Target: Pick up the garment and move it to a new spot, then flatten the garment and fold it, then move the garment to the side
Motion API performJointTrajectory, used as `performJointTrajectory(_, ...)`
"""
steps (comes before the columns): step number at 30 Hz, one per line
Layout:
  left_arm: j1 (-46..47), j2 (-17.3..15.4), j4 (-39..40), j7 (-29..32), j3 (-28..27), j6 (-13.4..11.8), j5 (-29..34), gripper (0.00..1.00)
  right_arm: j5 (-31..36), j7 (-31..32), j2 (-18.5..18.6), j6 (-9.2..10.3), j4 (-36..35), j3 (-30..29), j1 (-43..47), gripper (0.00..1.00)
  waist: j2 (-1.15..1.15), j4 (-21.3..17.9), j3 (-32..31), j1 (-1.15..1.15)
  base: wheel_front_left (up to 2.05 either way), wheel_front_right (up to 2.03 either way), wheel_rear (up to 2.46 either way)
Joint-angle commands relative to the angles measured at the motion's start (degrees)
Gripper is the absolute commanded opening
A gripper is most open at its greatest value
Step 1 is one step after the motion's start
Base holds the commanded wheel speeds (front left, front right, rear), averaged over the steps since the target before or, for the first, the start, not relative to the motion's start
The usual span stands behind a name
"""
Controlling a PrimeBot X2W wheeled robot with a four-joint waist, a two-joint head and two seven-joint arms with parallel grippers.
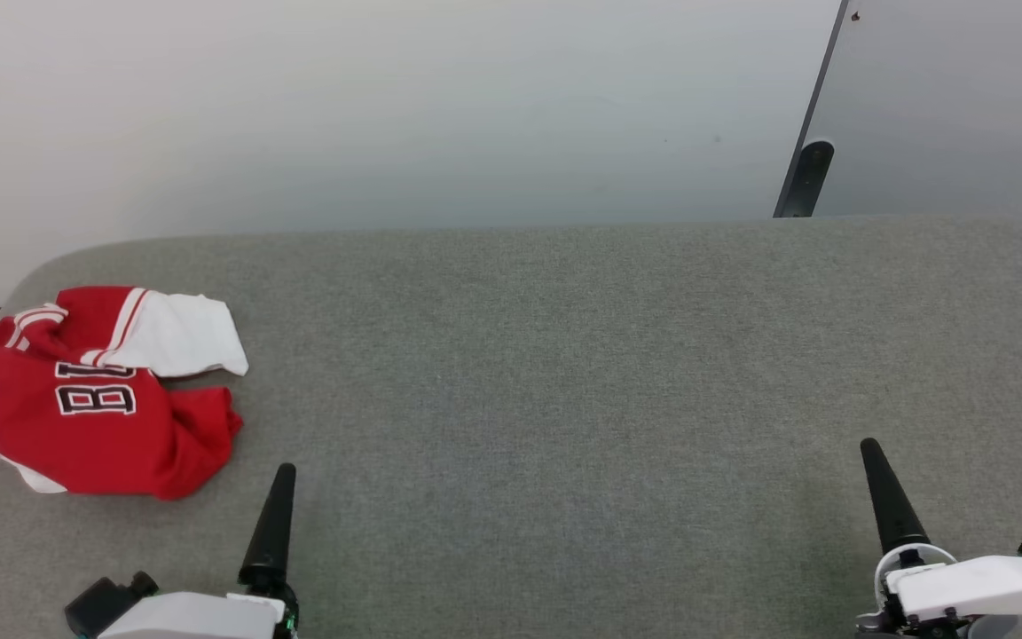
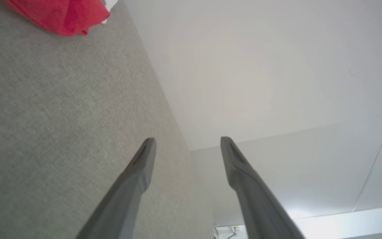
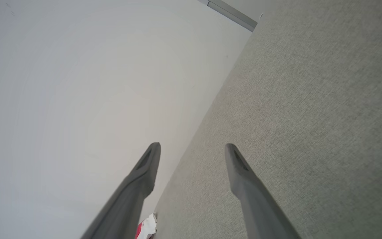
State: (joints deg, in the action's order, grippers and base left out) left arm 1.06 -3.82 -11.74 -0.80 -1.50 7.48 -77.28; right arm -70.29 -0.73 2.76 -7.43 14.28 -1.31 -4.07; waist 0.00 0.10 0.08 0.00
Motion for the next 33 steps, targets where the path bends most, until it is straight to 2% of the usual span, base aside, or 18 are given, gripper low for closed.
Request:
performJointTrajectory(1, 0.50, -0.32, 1.12, -0.47, 0.12, 0.01, 2.37, 1.00, 2.83, -0.52, 0.10, -0.03, -1.15, 0.35, -1.09, 1.00, 0.00, 0.02, 0.00, 0.00, 0.00, 0.00, 0.00)
performJointTrajectory(6, 0.26, -0.33, 1.85, -1.54, 0.11, -0.17, 12.07, 1.00, 12.93, -1.59, 0.07, -0.04, -1.63, 0.68, -0.95, 1.00, 0.00, 0.08, -0.03, 0.00, 0.00, 0.00, 0.00)
performJointTrajectory(13, -0.21, -0.37, 3.83, -2.97, 0.85, -1.53, 25.67, 1.00, 23.36, -3.04, 0.07, -0.04, -1.59, 0.16, -0.83, 1.00, 0.00, 0.19, -0.07, 0.00, 0.00, 0.00, 0.00)
performJointTrajectory(21, -0.88, -0.75, 5.54, -4.51, 1.93, -2.28, 34.82, 1.00, 30.52, -4.57, 0.09, -0.04, -1.28, -0.26, -1.05, 1.00, 0.00, 0.34, -0.20, 0.00, 0.00, 0.00, 0.00)
performJointTrajectory(33, -1.73, -1.54, 7.67, -6.42, 3.20, -3.05, 43.38, 1.00, 38.20, -6.48, 0.10, -0.05, -0.55, -0.08, -1.49, 1.00, 0.00, 0.65, -0.47, 0.00, 0.00, 0.00, 0.00)
